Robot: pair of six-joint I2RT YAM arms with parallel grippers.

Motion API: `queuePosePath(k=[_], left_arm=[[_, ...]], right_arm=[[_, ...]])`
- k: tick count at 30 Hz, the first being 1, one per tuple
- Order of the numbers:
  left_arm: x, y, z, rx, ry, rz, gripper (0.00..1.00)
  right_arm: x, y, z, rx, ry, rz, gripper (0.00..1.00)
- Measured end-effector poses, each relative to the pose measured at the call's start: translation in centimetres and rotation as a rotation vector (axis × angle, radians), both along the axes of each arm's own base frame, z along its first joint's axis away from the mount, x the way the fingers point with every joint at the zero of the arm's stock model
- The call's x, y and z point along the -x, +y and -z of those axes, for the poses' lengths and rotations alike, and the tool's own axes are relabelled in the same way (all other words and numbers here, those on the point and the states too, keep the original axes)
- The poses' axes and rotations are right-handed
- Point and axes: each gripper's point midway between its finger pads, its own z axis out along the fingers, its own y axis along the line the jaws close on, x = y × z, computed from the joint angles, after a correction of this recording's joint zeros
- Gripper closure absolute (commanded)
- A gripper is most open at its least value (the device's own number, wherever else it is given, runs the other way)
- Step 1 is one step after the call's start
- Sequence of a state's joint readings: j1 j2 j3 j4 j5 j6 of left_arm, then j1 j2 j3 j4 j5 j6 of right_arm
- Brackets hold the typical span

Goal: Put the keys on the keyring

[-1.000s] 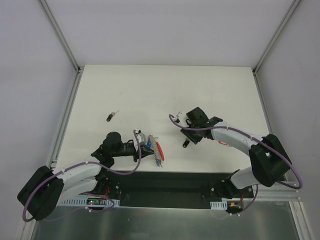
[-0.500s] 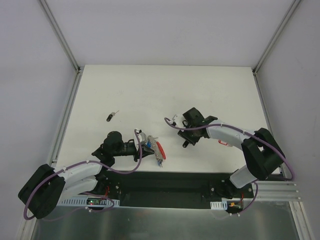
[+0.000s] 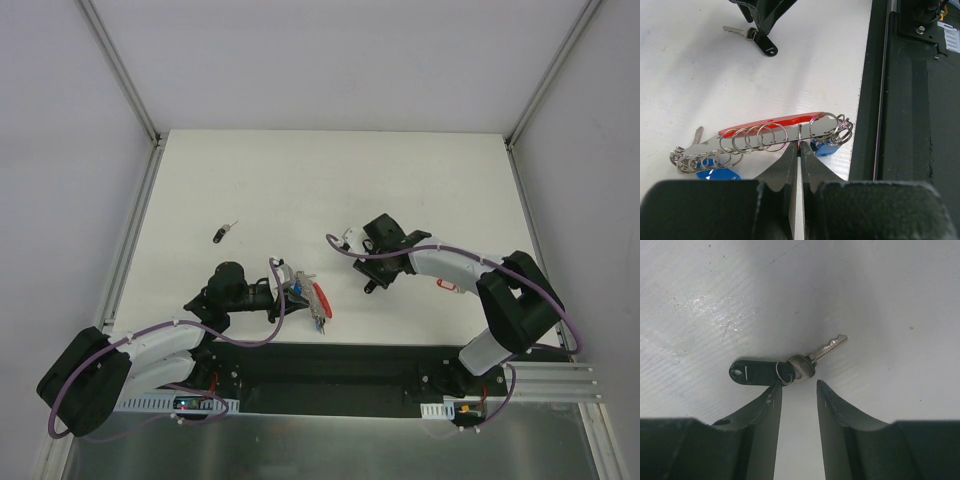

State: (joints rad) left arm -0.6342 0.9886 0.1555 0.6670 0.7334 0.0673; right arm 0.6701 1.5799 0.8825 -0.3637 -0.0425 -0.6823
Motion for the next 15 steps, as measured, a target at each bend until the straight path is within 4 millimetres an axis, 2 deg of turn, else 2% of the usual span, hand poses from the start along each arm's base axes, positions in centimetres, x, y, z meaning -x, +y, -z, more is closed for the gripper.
queuePosePath(k=[9,15], left_arm=[[-0.01,-0.01,0.1,-0.003,0.004,0.0,1.0],[0.0,-0.02,0.1,-0.003,0.004,0.001,1.0]], right_arm=[[-0.79,0.88,-0.92,-0.028,-0.021,-0.008,0.66],[-0.68,0.94,-0.73,-0.029,-0.011,-0.011,0.69]])
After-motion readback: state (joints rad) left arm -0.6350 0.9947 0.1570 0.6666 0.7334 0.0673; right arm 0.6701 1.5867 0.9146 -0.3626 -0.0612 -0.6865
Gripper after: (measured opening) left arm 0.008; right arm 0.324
